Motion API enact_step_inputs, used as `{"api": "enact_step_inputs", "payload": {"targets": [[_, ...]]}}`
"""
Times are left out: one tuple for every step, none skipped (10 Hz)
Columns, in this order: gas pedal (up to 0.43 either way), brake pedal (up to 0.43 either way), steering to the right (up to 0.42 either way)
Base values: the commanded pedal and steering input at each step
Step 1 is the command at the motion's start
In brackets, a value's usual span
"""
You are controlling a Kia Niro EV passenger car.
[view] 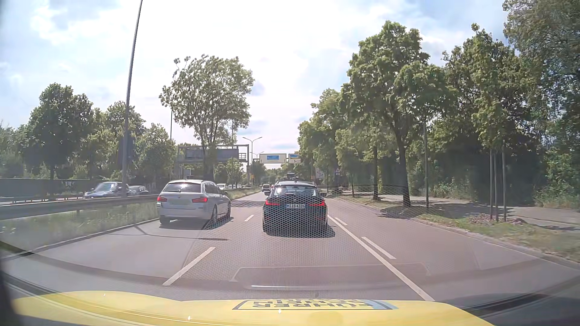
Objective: Follow the waypoints while adhering to traffic rules and regulations
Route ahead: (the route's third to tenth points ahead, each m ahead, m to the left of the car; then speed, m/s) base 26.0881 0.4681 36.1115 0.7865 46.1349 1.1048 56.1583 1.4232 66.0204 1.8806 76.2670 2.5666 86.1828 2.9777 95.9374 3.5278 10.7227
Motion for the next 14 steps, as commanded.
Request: {"api": "enact_step_inputs", "payload": {"targets": [[0.047,0.0,-0.005],[0.047,0.0,-0.005],[0.047,0.0,-0.005],[0.039,0.0,-0.005],[0.039,0.0,-0.005],[0.028,0.0,-0.005],[0.0,0.0,-0.006],[0.0,0.0,-0.006],[0.0,0.0,-0.006],[0.0,0.0,-0.007],[0.0,0.0,-0.007],[0.0,0.0,-0.006],[0.0,0.0,-0.007],[0.0,0.0,-0.006]]}}
